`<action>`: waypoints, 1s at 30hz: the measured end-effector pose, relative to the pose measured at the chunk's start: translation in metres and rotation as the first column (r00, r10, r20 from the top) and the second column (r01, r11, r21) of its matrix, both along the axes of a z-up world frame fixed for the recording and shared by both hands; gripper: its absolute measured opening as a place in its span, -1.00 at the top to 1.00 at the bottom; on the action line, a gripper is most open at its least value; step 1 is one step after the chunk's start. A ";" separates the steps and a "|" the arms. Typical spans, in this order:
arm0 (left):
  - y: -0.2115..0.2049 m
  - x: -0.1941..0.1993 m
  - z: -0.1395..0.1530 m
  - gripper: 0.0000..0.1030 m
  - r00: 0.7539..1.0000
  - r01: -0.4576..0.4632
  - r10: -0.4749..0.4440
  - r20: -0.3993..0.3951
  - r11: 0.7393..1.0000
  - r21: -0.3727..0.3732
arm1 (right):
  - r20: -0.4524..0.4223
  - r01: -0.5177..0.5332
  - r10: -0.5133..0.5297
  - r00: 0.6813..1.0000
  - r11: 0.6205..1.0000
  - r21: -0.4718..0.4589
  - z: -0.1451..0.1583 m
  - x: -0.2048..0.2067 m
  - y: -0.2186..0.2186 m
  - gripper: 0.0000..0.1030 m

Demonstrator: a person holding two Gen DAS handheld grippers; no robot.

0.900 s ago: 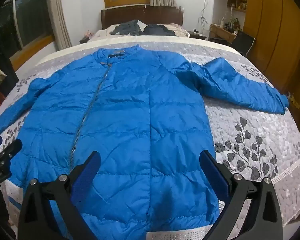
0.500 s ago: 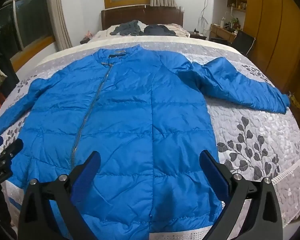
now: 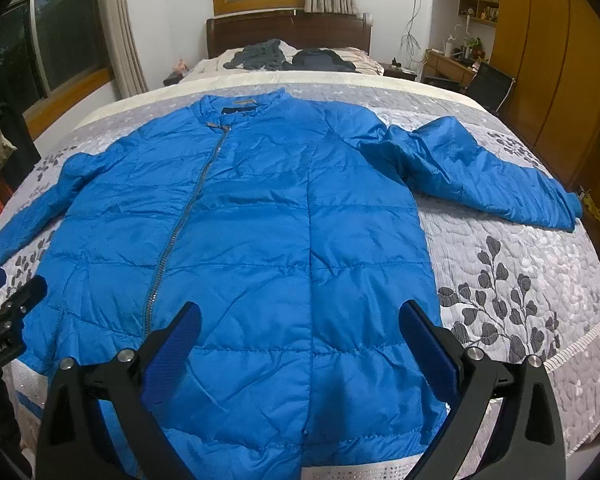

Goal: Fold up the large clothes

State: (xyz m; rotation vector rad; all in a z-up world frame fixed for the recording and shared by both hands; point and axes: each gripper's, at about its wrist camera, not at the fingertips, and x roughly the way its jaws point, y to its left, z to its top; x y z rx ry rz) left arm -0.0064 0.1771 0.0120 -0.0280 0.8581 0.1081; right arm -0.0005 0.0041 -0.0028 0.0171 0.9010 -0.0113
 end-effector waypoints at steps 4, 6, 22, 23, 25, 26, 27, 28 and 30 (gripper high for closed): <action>-0.005 -0.003 0.002 -0.94 1.000 0.002 -0.002 0.002 1.000 0.006 | -0.002 0.000 0.000 1.000 1.000 0.002 -0.002 -0.001 -0.002 -0.93; -0.005 -0.003 0.001 -0.94 1.000 0.002 -0.002 0.003 1.000 0.006 | -0.002 -0.002 0.002 1.000 1.000 0.004 -0.002 -0.001 -0.002 -0.93; 0.008 -0.001 0.005 -0.94 1.000 0.007 -0.007 0.003 1.000 0.008 | -0.002 0.000 0.000 1.000 1.000 0.003 0.002 0.001 0.002 -0.93; 0.011 0.000 0.006 -0.94 1.000 0.007 -0.007 0.003 1.000 0.007 | -0.003 0.000 0.000 1.000 1.000 0.002 0.002 0.001 0.002 -0.93; -0.005 -0.004 0.002 -0.94 1.000 0.005 -0.005 0.005 1.000 0.009 | -0.004 0.001 -0.001 1.000 1.000 0.001 0.002 0.001 0.002 -0.93; -0.005 -0.004 0.002 -0.94 1.000 0.004 -0.004 0.005 1.000 0.009 | -0.004 0.001 -0.001 1.000 1.000 0.002 0.002 0.001 0.002 -0.93; -0.005 -0.004 0.003 -0.94 1.000 0.004 -0.004 0.004 1.000 0.008 | -0.003 0.000 0.000 1.000 1.000 0.002 0.002 0.001 0.002 -0.93; -0.004 -0.005 0.003 -0.94 1.000 0.004 -0.004 0.004 1.000 0.008 | -0.003 0.000 0.000 1.000 1.000 0.002 0.002 0.001 0.003 -0.93; -0.005 -0.004 0.002 -0.94 1.000 0.005 -0.005 0.005 1.000 0.009 | 0.000 0.000 0.000 1.000 1.000 0.001 0.003 0.001 0.004 -0.93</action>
